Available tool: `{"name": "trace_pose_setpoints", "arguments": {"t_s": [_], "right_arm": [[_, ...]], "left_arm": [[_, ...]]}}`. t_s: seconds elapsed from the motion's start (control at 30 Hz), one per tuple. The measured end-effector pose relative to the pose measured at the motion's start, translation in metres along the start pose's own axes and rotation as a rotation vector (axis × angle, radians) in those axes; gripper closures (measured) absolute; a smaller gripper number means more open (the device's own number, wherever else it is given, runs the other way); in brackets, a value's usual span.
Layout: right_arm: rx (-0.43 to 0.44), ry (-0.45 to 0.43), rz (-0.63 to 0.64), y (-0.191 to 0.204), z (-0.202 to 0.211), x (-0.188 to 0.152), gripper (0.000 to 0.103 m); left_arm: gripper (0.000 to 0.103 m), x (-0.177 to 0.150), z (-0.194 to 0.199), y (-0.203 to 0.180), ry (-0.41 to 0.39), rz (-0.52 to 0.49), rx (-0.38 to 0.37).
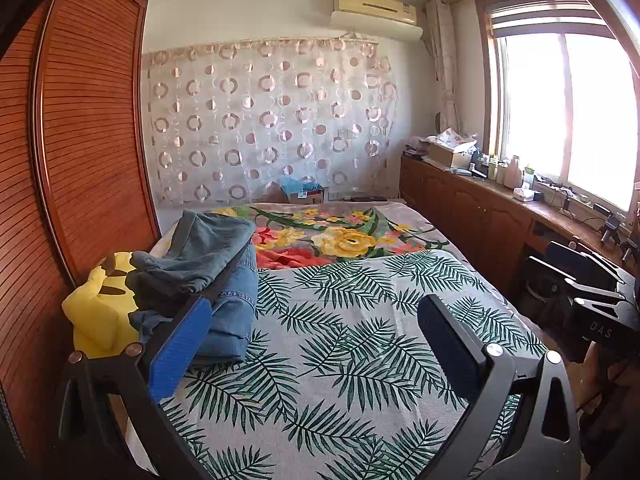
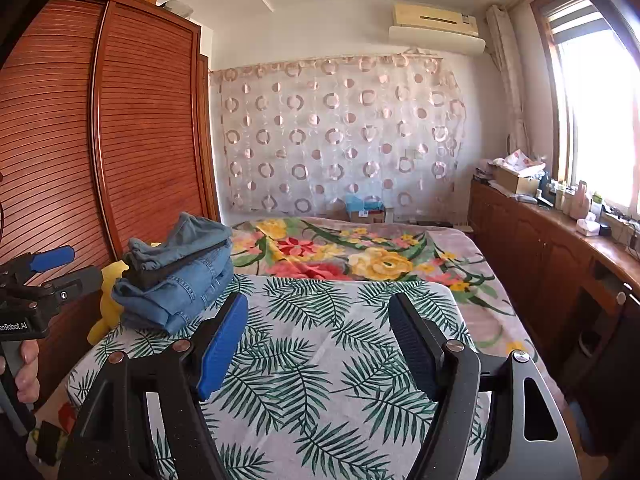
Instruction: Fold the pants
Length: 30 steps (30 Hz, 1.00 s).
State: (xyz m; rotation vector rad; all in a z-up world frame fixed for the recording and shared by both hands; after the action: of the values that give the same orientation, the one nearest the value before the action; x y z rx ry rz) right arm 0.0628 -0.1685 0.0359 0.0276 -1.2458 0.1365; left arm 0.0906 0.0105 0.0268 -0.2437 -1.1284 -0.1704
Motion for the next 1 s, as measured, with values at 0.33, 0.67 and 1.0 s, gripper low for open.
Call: {"name": "trace_pose_setpoints", "arguments": {"t_s": [0.33, 0.67, 1.0], "right_arm": [[0.004, -0.001, 0.003, -0.0005, 0.0003, 0.0013, 0.028], [0.004, -0.003, 0.002, -0.0011, -0.0001, 0.0014, 0.026], [0.003, -0.007, 0.002, -0.0016, 0.0003, 0.0012, 0.026]], "left_arm": [[0.000, -0.0003, 0.0000, -0.0008, -0.001, -0.001, 0.000], [0.000, -0.0007, -0.0001, -0.0006, -0.001, -0.002, 0.002], [0.000, -0.0008, -0.0001, -0.0010, -0.002, -0.003, 0.001]]}}
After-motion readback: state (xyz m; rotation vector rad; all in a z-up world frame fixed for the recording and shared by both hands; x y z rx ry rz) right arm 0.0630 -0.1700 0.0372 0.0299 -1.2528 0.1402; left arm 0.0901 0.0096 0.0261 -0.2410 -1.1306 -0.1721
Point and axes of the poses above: each gripper's, at about its wrist camera, not at the fingertips, and z roughly against the way its jaws point, y to its left, x to its top, the point moved 8 cm from there along -z, roughly the way its jaws point, and after that the axes turned 14 degrees about -x, right-handed, at the moved point
